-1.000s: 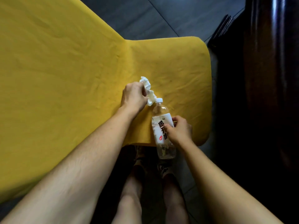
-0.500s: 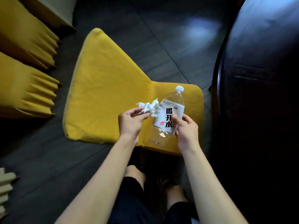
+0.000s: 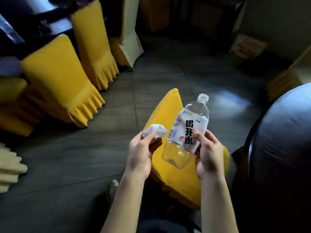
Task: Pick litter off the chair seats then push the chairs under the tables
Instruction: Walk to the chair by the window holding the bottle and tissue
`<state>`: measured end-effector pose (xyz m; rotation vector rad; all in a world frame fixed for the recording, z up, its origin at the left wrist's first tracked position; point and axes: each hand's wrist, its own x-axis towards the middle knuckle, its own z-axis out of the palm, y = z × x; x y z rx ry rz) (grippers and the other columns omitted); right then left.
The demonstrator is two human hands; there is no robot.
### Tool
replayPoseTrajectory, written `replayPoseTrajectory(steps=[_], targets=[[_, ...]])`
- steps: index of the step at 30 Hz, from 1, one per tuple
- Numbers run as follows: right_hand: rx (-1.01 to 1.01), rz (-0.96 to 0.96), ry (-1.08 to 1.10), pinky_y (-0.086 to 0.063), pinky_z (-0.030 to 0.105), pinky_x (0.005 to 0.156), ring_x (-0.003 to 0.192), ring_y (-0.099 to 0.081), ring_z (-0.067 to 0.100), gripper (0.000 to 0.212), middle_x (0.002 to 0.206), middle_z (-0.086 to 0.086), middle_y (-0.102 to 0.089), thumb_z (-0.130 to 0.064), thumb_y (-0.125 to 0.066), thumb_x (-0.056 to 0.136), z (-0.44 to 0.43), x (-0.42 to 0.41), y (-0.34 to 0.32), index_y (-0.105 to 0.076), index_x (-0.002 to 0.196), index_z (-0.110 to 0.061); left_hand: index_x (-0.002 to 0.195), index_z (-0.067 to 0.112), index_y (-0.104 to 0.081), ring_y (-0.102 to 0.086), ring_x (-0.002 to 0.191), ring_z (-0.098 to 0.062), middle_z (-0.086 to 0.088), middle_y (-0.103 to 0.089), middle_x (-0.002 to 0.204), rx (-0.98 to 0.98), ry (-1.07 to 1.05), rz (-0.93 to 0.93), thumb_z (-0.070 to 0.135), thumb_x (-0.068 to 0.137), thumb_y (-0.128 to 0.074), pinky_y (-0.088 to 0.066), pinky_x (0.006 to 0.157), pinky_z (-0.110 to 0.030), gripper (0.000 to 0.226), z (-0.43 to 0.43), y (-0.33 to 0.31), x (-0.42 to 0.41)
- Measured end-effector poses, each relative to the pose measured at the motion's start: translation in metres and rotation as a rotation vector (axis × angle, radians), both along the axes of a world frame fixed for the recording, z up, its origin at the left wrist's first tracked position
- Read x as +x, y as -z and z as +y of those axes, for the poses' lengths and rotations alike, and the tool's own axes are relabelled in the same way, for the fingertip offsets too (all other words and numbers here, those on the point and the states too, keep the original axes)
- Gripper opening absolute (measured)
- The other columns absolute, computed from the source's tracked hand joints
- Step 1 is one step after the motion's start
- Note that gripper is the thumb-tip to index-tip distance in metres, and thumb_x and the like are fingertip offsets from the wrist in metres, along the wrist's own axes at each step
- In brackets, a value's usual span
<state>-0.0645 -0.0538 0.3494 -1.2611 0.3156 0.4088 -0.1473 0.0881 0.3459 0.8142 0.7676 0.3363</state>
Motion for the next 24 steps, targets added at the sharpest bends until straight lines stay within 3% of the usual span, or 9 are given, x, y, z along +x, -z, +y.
replayPoseTrajectory(steps=[2, 4, 8, 11, 13, 16, 20, 22, 24], targets=[[-0.023, -0.008, -0.040, -0.060, 0.045, 0.087, 0.101, -0.075, 0.030, 0.020, 0.103, 0.011, -0.079, -0.007, -0.069, 0.093, 0.030, -0.007, -0.003, -0.073, 0.113, -0.008, 0.083, 0.002, -0.068, -0.064, 0.074, -0.017, -0.013, -0.070, 0.084, 0.089, 0.030, -0.024, 0.011, 0.092, -0.069, -0.052, 0.066, -0.024, 0.013, 0.030, -0.005, -0.006], [-0.032, -0.012, -0.076, -0.060, 0.049, 0.089, 0.103, -0.074, 0.034, 0.018, 0.102, 0.012, -0.080, -0.004, -0.068, 0.093, 0.067, -0.013, -0.004, -0.073, 0.109, -0.007, 0.084, 0.009, -0.066, -0.056, 0.064, -0.011, -0.002, -0.062, 0.074, 0.128, -0.042, 0.022, 0.008, 0.088, -0.075, -0.045, 0.055, -0.020, 0.009, 0.067, -0.006, -0.012], [-0.046, -0.012, -0.079, -0.054, 0.060, 0.098, 0.107, -0.071, 0.041, 0.020, 0.107, 0.017, -0.078, -0.003, -0.069, 0.092, 0.143, -0.016, -0.004, -0.073, 0.112, -0.004, 0.099, 0.011, -0.073, -0.057, 0.061, -0.012, -0.007, -0.061, 0.079, 0.224, -0.044, 0.105, 0.006, 0.097, -0.065, -0.045, 0.049, -0.022, 0.011, 0.143, -0.003, -0.019], [-0.038, -0.013, -0.055, -0.053, 0.062, 0.098, 0.105, -0.070, 0.045, 0.020, 0.107, 0.021, -0.077, -0.004, -0.069, 0.092, 0.197, -0.017, -0.005, -0.073, 0.111, -0.003, 0.114, 0.005, -0.069, -0.069, 0.068, -0.018, -0.014, -0.067, 0.106, 0.196, 0.039, 0.077, 0.006, 0.104, -0.051, -0.055, 0.054, -0.024, 0.020, 0.199, -0.007, -0.021], [-0.037, 0.000, -0.048, -0.055, 0.058, 0.093, 0.099, -0.070, 0.043, 0.019, 0.106, 0.023, -0.077, -0.003, -0.068, 0.092, 0.231, -0.020, -0.007, -0.073, 0.110, -0.002, 0.116, 0.008, -0.068, -0.072, 0.076, -0.019, -0.013, -0.070, 0.109, 0.221, 0.079, 0.078, 0.006, 0.106, -0.048, -0.057, 0.060, -0.025, 0.023, 0.237, -0.009, -0.022], [-0.030, 0.005, -0.048, -0.057, 0.050, 0.085, 0.093, -0.070, 0.039, 0.018, 0.106, 0.025, -0.076, -0.004, -0.068, 0.092, 0.271, -0.026, -0.010, -0.073, 0.110, -0.002, 0.106, 0.011, -0.067, -0.066, 0.068, -0.018, -0.006, -0.059, 0.077, 0.225, 0.076, 0.064, 0.013, 0.107, -0.044, -0.056, 0.061, -0.029, 0.023, 0.280, -0.012, -0.020], [-0.080, -0.035, -0.074, -0.060, 0.034, 0.066, 0.086, -0.073, 0.027, 0.013, 0.101, 0.017, -0.078, -0.004, -0.069, 0.092, 0.314, -0.017, -0.010, -0.075, 0.103, -0.006, 0.094, 0.014, -0.066, -0.037, 0.047, -0.009, 0.006, -0.039, 0.056, 0.088, 0.035, 0.172, 0.053, 0.106, -0.033, -0.029, 0.046, -0.026, 0.052, 0.322, -0.009, -0.009], [-0.078, -0.035, -0.078, -0.058, 0.029, 0.059, 0.084, -0.073, 0.024, 0.014, 0.099, 0.016, -0.078, -0.003, -0.069, 0.092, 0.329, -0.005, -0.010, -0.075, 0.104, -0.005, 0.096, 0.015, -0.067, -0.029, 0.048, -0.008, 0.005, -0.039, 0.061, 0.003, 0.055, 0.138, 0.046, 0.107, -0.030, -0.019, 0.047, -0.027, 0.050, 0.339, -0.006, 0.001], [-0.083, -0.024, -0.070, -0.058, 0.028, 0.058, 0.082, -0.073, 0.023, 0.014, 0.099, 0.016, -0.078, -0.002, -0.069, 0.092, 0.342, 0.010, -0.006, -0.075, 0.105, -0.005, 0.097, 0.018, -0.065, -0.033, 0.050, -0.007, 0.003, -0.049, 0.067, 0.018, 0.097, 0.167, 0.030, 0.107, -0.036, -0.019, 0.047, -0.025, 0.033, 0.352, -0.001, 0.014]])
